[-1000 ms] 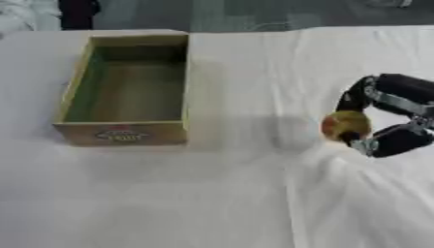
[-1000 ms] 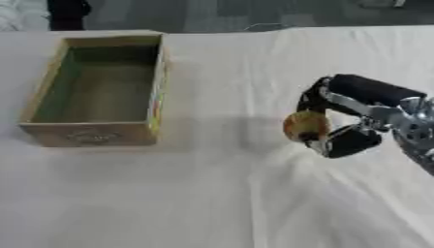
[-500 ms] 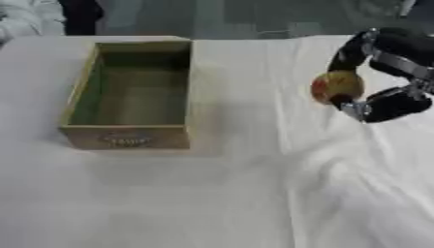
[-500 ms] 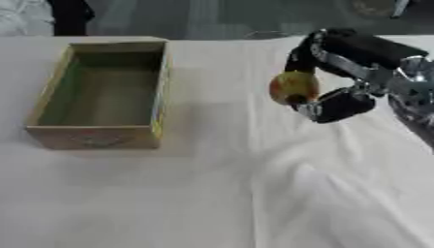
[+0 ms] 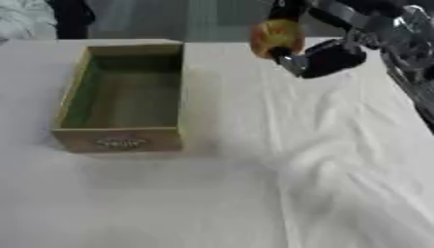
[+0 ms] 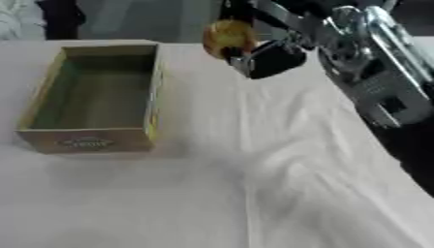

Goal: Pick up objects on the table and place them in the box.

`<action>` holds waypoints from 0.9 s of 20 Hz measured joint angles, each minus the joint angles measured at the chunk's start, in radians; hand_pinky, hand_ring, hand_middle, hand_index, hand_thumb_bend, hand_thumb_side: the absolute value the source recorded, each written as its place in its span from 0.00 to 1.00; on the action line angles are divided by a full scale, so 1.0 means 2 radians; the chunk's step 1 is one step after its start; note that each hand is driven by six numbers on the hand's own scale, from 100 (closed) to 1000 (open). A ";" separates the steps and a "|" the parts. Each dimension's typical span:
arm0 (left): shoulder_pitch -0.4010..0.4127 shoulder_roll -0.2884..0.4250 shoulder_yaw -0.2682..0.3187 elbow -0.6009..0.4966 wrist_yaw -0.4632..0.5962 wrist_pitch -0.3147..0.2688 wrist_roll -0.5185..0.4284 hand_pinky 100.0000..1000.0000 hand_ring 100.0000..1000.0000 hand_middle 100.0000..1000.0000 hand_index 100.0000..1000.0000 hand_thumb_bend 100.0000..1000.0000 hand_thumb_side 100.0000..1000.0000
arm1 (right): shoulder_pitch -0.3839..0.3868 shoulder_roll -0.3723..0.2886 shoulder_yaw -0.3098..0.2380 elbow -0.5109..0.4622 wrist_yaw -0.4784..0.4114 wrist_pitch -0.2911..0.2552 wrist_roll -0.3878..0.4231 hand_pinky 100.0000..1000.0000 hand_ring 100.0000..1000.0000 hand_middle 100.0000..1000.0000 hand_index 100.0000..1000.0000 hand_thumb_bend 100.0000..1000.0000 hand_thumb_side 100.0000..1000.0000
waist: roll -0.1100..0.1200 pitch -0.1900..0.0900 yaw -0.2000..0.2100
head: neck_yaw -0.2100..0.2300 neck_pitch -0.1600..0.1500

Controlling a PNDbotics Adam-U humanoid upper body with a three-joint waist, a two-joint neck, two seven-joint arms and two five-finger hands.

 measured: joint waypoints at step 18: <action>-0.016 -0.001 -0.008 0.000 0.006 -0.003 -0.013 0.40 0.45 0.44 0.77 0.00 0.98 | -0.175 0.192 0.028 0.195 0.110 0.037 -0.016 0.66 0.48 0.37 0.57 0.03 0.00 | -0.016 0.027 0.060 | -0.050 -0.018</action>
